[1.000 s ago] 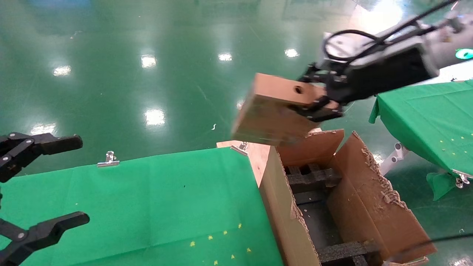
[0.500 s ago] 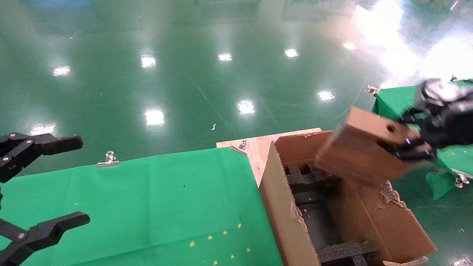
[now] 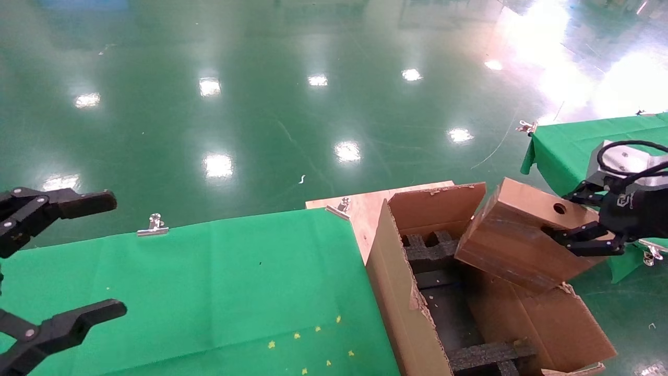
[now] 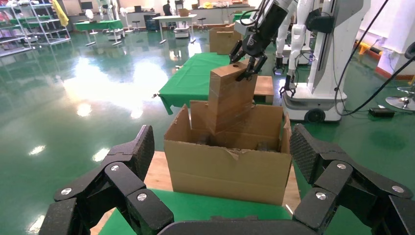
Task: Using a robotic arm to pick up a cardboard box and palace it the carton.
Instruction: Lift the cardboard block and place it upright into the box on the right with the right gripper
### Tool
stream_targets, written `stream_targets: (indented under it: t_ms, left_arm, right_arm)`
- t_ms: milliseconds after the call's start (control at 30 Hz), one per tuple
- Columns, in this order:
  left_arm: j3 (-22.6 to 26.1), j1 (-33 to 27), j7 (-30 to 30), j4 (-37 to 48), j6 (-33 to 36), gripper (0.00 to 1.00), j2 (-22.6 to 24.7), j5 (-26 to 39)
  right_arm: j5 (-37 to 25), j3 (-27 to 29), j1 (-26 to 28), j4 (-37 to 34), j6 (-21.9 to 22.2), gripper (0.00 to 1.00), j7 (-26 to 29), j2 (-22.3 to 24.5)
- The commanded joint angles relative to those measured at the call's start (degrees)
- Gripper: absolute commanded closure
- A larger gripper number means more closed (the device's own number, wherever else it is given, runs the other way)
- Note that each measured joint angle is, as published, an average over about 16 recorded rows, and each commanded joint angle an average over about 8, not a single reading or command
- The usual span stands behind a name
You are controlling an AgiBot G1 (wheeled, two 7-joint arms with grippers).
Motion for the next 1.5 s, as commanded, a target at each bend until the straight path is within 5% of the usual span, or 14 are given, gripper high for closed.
stream_targets:
  t_ms: [33,300,633,933,1167,1500]
  left_arm:
    - [0.0,0.0,0.0,0.0,0.0,0.0,0.0,0.0]
    - [0.0,0.0,0.0,0.0,0.0,0.0,0.0,0.0]
    - [0.0,0.0,0.0,0.0,0.0,0.0,0.0,0.0]
    - [0.0,0.0,0.0,0.0,0.0,0.0,0.0,0.0]
    - [0.0,0.0,0.0,0.0,0.0,0.0,0.0,0.0]
    - [0.0,0.0,0.0,0.0,0.0,0.0,0.0,0.0]
  right_arm:
    - [-0.1,0.2,0.2,-0.3,-0.2,1.0,-0.4,-0.3]
    - [-0.5,-1.5,-3.7,0.7,5.2,1.0,9.2,-0.8]
    - [-7.3,-5.6,-11.6,14.2,18.8,1.0,42.6,1.3]
    - [-18.3,-8.2,-14.0,18.8,20.8,1.0,66.7,0.0]
    - [-24.8,-9.4,-15.0,19.3,21.0,1.0,75.4,-2.6]
    - [-26.9,-10.8,-17.1,19.4,21.7,1.0,79.2,-4.7]
